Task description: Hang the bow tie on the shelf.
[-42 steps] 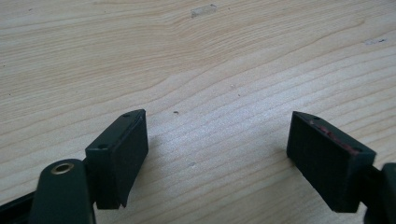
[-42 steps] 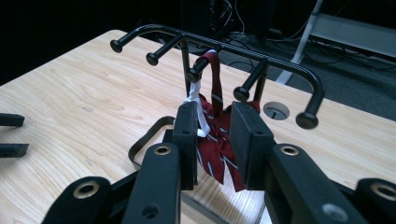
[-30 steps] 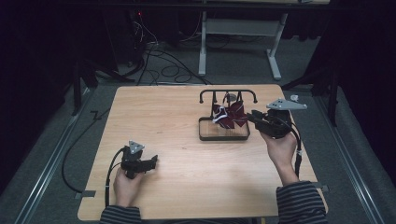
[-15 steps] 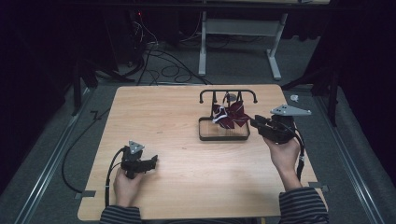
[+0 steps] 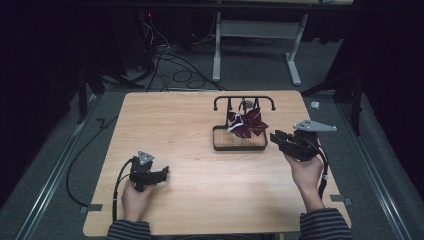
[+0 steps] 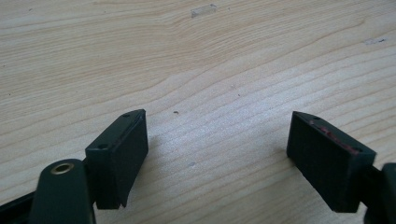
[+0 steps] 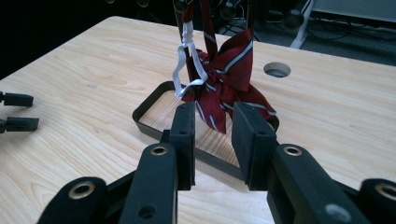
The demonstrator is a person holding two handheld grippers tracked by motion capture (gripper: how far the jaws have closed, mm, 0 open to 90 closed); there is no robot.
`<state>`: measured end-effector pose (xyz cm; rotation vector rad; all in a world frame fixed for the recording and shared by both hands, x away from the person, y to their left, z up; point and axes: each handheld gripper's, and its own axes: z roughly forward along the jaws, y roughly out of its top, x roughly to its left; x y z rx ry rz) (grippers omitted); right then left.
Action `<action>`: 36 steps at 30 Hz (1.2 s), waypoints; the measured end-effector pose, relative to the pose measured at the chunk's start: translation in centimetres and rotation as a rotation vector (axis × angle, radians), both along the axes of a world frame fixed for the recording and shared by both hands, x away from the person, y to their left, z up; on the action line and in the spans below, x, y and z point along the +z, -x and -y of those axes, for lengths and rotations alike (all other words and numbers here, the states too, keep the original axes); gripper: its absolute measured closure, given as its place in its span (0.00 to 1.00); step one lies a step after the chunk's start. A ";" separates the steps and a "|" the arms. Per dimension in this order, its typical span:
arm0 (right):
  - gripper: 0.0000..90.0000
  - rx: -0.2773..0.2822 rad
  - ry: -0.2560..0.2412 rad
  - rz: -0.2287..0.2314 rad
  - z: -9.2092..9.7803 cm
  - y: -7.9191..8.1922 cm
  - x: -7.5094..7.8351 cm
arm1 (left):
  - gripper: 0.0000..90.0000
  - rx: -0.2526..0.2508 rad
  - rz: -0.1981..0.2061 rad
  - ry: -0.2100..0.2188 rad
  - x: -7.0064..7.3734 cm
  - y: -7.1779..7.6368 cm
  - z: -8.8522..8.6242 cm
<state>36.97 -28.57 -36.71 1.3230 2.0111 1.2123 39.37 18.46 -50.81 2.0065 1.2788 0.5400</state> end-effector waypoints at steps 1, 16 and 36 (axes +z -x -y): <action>0.80 -0.001 -0.003 -0.001 0.0 0.1 -0.1 | 0.24 0.001 0.000 0.000 0.0 0.0 0.0; 0.78 0.001 -0.022 -0.024 0.8 1.2 -1.8 | 0.23 0.000 0.000 0.000 0.0 0.0 0.0; 0.77 0.006 -0.063 -0.078 0.6 1.6 -4.7 | 0.24 0.000 0.000 0.000 0.0 0.0 0.0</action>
